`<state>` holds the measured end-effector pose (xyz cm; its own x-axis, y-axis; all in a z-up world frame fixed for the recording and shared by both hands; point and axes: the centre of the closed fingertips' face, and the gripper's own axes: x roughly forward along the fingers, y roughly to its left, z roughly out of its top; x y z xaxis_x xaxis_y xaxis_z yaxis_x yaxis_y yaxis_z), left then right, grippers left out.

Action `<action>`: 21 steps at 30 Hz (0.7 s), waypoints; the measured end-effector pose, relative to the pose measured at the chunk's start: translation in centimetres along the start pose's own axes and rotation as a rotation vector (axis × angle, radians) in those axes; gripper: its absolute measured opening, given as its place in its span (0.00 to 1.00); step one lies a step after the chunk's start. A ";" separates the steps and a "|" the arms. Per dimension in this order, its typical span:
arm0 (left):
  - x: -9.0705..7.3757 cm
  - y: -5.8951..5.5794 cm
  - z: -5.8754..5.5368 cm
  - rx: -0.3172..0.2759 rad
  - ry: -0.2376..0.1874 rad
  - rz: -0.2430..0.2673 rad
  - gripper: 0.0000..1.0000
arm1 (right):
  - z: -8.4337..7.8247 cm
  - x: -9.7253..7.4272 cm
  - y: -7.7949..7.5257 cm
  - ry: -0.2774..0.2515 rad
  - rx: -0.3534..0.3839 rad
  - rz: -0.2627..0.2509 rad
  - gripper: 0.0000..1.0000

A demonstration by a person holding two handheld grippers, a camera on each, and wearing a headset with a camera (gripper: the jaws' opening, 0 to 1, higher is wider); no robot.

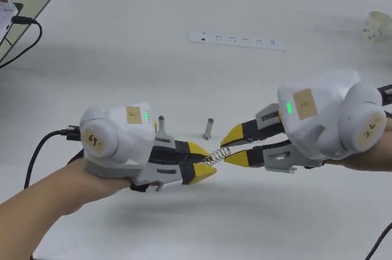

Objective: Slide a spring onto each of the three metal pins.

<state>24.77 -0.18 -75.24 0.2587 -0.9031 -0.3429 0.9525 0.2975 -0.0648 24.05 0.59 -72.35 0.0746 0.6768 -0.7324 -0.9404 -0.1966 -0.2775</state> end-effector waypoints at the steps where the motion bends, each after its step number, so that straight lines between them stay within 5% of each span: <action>1: 0.0 0.0 0.0 0.000 -0.001 0.000 0.02 | 0.1 0.0 0.0 -0.004 -0.003 0.001 0.07; 21: 0.2 0.1 -0.2 0.010 0.010 0.000 0.02 | 1.4 0.6 0.0 -0.056 0.035 0.019 0.07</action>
<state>24.87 -0.25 -75.46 0.2573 -0.8998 -0.3525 0.9540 0.2946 -0.0555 23.64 1.98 -71.89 0.0393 0.7121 -0.7010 -0.9526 -0.1850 -0.2414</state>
